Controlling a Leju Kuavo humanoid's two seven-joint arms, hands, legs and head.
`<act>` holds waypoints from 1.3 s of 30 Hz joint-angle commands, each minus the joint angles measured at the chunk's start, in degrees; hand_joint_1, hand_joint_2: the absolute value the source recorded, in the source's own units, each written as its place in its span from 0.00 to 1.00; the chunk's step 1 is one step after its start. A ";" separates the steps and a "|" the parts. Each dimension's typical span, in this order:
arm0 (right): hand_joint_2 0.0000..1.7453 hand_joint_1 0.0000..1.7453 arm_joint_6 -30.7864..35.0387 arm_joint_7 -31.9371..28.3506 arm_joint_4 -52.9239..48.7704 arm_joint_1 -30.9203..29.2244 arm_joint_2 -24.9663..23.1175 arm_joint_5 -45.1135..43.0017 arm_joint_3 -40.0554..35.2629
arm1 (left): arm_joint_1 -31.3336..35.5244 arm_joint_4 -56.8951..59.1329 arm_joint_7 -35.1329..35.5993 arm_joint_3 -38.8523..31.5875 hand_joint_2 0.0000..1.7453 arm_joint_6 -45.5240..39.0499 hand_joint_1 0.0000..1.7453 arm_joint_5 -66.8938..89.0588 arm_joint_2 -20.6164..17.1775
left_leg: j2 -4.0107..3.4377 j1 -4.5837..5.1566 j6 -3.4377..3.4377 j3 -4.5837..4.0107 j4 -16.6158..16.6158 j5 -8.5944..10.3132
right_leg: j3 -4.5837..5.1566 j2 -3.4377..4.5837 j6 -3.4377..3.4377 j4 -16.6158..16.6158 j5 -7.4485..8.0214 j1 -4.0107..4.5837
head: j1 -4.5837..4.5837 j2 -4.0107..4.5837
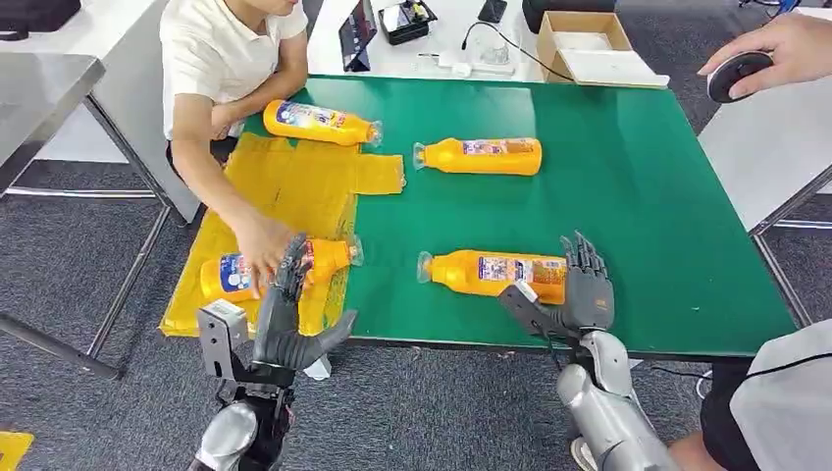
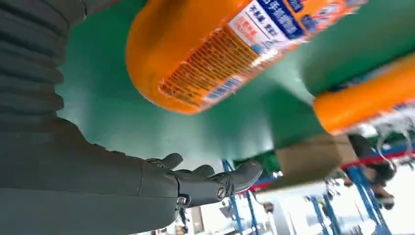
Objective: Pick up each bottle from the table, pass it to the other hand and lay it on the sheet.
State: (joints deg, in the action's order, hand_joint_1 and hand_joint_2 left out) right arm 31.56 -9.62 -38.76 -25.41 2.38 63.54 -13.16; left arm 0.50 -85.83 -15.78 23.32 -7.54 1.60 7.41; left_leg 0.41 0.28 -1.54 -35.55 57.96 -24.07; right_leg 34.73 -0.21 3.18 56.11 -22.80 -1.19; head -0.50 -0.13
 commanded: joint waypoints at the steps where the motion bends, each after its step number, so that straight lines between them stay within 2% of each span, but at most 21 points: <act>1: 1.00 0.00 -3.41 0.60 12.90 -6.88 0.54 -0.65 -0.99 | 3.70 5.40 1.47 2.20 1.00 0.78 0.00 -0.76 -2.00 | -0.04 -0.05 0.09 0.27 -0.05 -0.09 | -0.26 0.02 -0.13 -0.06 -0.08 0.06 | -0.02 0.00; 24: 1.00 0.00 -7.94 2.91 17.96 -11.31 -0.54 3.28 -4.09 | 7.42 8.64 3.40 3.63 1.00 3.38 0.00 -4.08 -0.90 | -0.04 -0.03 0.08 0.16 -0.01 -0.08 | -0.15 0.03 -0.11 -0.01 -0.07 0.05 | -0.02 0.00; 25: 1.00 0.00 -7.16 1.95 17.52 -10.97 -0.63 3.55 -4.45 | 6.95 8.25 5.88 2.19 1.00 6.72 0.00 -11.44 -0.04 | -0.04 -0.02 0.09 0.18 -0.01 -0.09 | -0.16 0.04 -0.11 0.01 -0.08 0.04 | -0.02 0.00; 28: 1.00 0.00 -5.41 -1.63 17.28 -10.40 -0.98 2.45 -4.19 | 7.48 7.36 4.03 3.31 1.00 6.50 0.00 -10.88 -1.31 | -0.11 -0.07 0.12 0.30 0.02 -0.16 | -0.27 0.10 -0.16 0.01 -0.12 0.09 | -0.02 0.00; 33: 1.00 0.00 -8.00 -2.08 18.15 -10.70 -1.19 2.83 -5.03 | 8.12 7.06 3.70 3.34 1.00 5.74 0.00 -10.15 -1.83 | -0.07 -0.06 0.11 0.22 0.00 -0.11 | -0.20 0.05 -0.14 0.01 -0.10 0.07 | -0.02 0.00; 36: 1.00 0.00 -10.00 -0.34 18.90 -10.95 -0.98 3.45 -5.55 | 8.24 7.85 3.81 3.33 1.00 5.73 0.00 -10.31 -1.89 | -0.06 -0.04 0.09 0.17 -0.01 -0.09 | -0.16 0.07 -0.12 0.00 -0.07 0.06 | -0.02 0.00; 39: 1.00 0.00 -11.93 0.94 19.89 -11.05 -0.48 3.22 -5.25 | 8.46 8.99 4.08 3.88 1.00 5.89 0.00 -10.15 -1.84 | -0.16 -0.13 0.22 0.60 0.02 -0.30 | -0.57 0.13 -0.30 0.02 -0.25 0.16 | -0.02 0.00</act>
State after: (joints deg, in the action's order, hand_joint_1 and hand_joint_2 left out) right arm 23.60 -11.27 -24.85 -33.64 1.66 66.51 -16.24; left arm 6.32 -81.15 -12.22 25.84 -1.70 -8.48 7.34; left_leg 0.40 0.28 -1.53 -35.58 57.96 -24.08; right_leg 34.76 -0.20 3.19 56.12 -22.80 -1.18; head -0.52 -0.13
